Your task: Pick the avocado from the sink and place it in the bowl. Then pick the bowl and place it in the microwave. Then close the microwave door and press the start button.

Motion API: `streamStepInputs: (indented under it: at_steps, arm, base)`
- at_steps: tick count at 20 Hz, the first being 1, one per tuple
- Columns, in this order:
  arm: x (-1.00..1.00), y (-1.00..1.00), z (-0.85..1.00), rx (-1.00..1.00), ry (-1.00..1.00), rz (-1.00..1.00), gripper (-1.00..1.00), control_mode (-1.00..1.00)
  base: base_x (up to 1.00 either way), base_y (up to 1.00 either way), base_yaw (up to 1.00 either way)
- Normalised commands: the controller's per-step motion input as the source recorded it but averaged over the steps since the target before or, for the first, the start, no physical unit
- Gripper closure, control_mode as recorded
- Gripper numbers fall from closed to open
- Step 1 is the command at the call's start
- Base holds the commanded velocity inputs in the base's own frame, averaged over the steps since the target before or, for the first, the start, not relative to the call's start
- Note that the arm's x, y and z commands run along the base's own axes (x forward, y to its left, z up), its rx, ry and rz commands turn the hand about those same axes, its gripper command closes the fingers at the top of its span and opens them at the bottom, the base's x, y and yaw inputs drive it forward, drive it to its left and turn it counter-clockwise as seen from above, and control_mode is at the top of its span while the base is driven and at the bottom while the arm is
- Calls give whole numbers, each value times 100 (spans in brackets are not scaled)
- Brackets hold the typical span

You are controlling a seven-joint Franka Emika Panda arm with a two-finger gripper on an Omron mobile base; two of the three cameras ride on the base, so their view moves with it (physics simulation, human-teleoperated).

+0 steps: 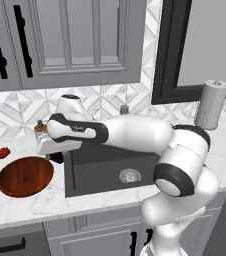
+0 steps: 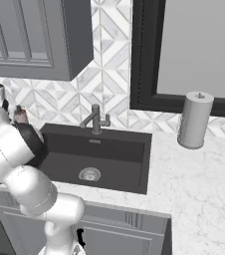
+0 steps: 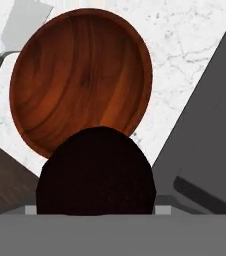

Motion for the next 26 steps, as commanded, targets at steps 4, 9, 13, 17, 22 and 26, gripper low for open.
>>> streamStepInputs:
  at_steps: [4,9,13,17,22,26]
  arm:
    - [26,89,-7,-19,9,-9,100,-100]
    - [30,67,-30,-13,0,-8,100,-100]
    - [27,52,-29,-3,3,-6,100,-100]
    - [23,37,-17,-1,12,-5,100,-100]
    - [6,8,-28,-6,0,-3,100,-100]
    - [0,-4,-58,-1,0,0,100,-100]
  base:
    - [0,0,0]
    - [0,0,0]
    - [0,0,0]
    - [0,0,0]
    - [0,0,0]
    - [0,0,0]
